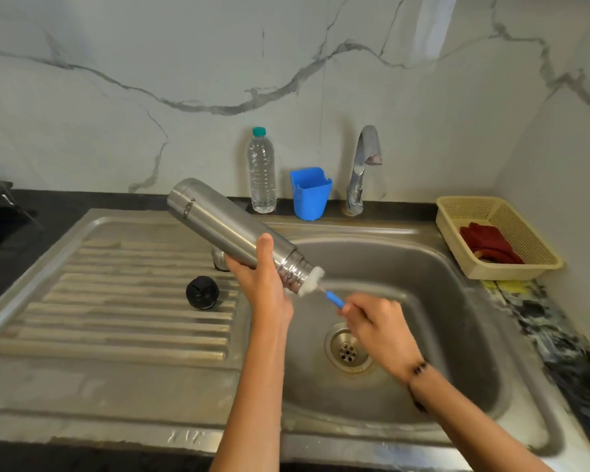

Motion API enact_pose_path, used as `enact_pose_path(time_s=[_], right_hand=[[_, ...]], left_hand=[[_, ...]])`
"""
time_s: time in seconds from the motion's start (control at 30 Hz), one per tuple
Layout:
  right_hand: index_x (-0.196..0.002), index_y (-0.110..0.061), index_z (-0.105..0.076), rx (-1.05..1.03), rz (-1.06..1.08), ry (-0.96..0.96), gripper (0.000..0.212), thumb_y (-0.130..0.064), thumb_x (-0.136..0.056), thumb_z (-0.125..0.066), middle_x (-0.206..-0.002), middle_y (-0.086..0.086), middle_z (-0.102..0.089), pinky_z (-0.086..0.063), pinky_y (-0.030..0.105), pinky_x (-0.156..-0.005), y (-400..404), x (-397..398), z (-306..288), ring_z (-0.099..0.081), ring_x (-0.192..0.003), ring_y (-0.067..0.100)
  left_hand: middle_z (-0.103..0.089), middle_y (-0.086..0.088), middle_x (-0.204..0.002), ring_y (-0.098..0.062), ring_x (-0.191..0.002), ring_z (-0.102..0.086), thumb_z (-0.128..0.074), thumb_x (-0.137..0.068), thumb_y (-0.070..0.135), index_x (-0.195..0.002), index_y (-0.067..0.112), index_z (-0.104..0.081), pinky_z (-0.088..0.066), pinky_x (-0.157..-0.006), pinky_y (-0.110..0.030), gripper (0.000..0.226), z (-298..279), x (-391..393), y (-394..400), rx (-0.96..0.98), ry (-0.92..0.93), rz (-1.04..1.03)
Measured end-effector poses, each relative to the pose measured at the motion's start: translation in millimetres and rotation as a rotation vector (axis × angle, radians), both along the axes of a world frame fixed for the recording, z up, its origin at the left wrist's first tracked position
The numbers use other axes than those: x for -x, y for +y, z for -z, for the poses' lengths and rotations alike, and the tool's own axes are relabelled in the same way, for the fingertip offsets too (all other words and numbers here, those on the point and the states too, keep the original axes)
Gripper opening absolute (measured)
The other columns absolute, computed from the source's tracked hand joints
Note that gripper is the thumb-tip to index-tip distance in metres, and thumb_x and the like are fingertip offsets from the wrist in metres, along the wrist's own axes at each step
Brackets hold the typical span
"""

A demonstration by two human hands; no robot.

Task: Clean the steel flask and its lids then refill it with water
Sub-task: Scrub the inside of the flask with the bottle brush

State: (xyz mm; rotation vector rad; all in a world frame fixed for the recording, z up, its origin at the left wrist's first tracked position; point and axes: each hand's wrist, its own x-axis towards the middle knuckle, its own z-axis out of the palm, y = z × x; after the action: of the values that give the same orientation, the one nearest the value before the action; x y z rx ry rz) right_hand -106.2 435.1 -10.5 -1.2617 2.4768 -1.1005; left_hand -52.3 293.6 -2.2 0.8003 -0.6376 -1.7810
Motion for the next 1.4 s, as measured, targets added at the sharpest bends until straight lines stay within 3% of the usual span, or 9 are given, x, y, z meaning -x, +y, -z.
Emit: enact_pose_path(time_s=[0.17,0.33,0.43,0.5,0.67,0.83,0.93,1.13,1.4], right_hand=[[-0.071,-0.011,-0.063,0.034,-0.027,-0.166,0.023,-0.008,-0.09,-0.05,-0.054,0.001,-0.053,-0.034,0.023,-0.05,-23.5,-5.7,-14.3,-0.045,-0.051,0.012],[-0.072,-0.007,-0.055,0.193,-0.082,-1.0,0.031,-0.005,-0.096,-0.037,-0.043,-0.002,-0.033,-0.009,0.014,-0.039,-13.9,-0.2,-24.9,-0.018,-0.035,0.007],[-0.071,-0.007,-0.052,0.168,-0.134,-1.15,0.031,-0.005,-0.097,-0.036,-0.045,-0.001,-0.032,-0.007,0.014,-0.041,-4.9,-3.1,-18.8,-0.015,-0.035,0.007],[-0.068,-0.007,-0.053,0.127,-0.081,-0.976,0.03,-0.005,-0.096,-0.042,-0.043,-0.002,-0.036,-0.011,0.015,-0.037,-0.4,-4.2,-12.2,-0.02,-0.033,0.007],[-0.07,-0.013,-0.06,-0.053,0.084,0.227,0.034,-0.036,-0.086,-0.041,-0.046,-0.002,-0.047,-0.038,0.032,-0.044,24.4,5.7,7.3,-0.045,-0.042,0.02],[-0.063,-0.011,-0.054,-0.067,0.134,0.577,0.015,-0.017,-0.076,-0.049,-0.046,-0.002,-0.046,-0.022,0.023,-0.031,23.3,-13.4,3.6,-0.043,-0.034,0.024],[-0.065,-0.011,-0.056,-0.051,0.13,0.616,0.02,-0.016,-0.078,-0.042,-0.046,-0.003,-0.044,-0.015,0.021,-0.035,4.7,-13.2,-2.9,-0.04,-0.034,0.021],[-0.068,-0.011,-0.055,-0.037,0.079,0.515,0.011,-0.006,-0.068,-0.065,-0.049,-0.002,-0.047,-0.029,0.028,-0.028,21.8,-14.0,-4.8,-0.043,-0.036,0.024],[-0.086,-0.018,-0.059,-0.115,0.084,0.247,0.045,-0.045,-0.083,-0.024,-0.061,0.009,-0.059,-0.044,0.04,-0.052,23.5,-6.3,3.4,-0.055,-0.06,0.038]], left_hand=[[-0.057,-0.008,-0.131,-0.025,-0.117,-0.059,-0.06,-0.093,0.025,-0.144,0.028,-0.03,-0.046,-0.102,-0.049,0.059,-5.5,1.9,1.8,0.051,-0.026,0.075],[-0.067,-0.001,-0.117,-0.016,-0.106,-0.064,-0.046,-0.078,0.06,-0.133,0.027,-0.048,-0.053,-0.088,-0.04,0.063,-5.4,-11.6,-18.1,0.08,0.237,0.365],[-0.064,-0.013,-0.12,-0.03,-0.112,-0.062,-0.064,-0.074,0.062,-0.135,0.011,-0.049,-0.055,-0.084,-0.043,0.081,2.0,-8.9,-7.9,0.061,0.201,0.508],[-0.066,-0.013,-0.111,-0.032,-0.106,-0.064,-0.071,-0.067,0.058,-0.136,0.004,-0.047,-0.056,-0.081,-0.042,0.091,2.6,-3.1,2.1,-0.002,0.157,0.491],[-0.066,-0.006,-0.107,-0.024,-0.099,-0.066,-0.067,-0.082,0.033,-0.131,0.011,-0.048,-0.055,-0.085,-0.042,0.057,4.8,6.2,5.1,-0.064,0.044,0.237],[-0.065,-0.006,-0.106,-0.018,-0.087,-0.068,-0.064,-0.09,0.029,-0.129,0.01,-0.046,-0.056,-0.082,-0.038,0.047,10.3,10.8,12.0,-0.146,-0.012,0.141],[-0.064,-0.009,-0.116,-0.024,-0.103,-0.065,-0.066,-0.088,0.029,-0.132,0.011,-0.045,-0.052,-0.095,-0.045,0.052,10.5,13.4,17.7,-0.133,-0.055,0.147],[-0.063,-0.004,-0.108,-0.014,-0.085,-0.065,-0.063,-0.09,0.03,-0.134,0.012,-0.042,-0.056,-0.08,-0.035,0.052,1.7,7.3,4.0,-0.138,0.02,0.06],[-0.064,-0.001,-0.097,-0.01,-0.074,-0.067,-0.061,-0.091,0.028,-0.13,0.014,-0.046,-0.056,-0.069,-0.031,0.044,5.5,7.0,1.7,-0.103,0.041,0.087]])
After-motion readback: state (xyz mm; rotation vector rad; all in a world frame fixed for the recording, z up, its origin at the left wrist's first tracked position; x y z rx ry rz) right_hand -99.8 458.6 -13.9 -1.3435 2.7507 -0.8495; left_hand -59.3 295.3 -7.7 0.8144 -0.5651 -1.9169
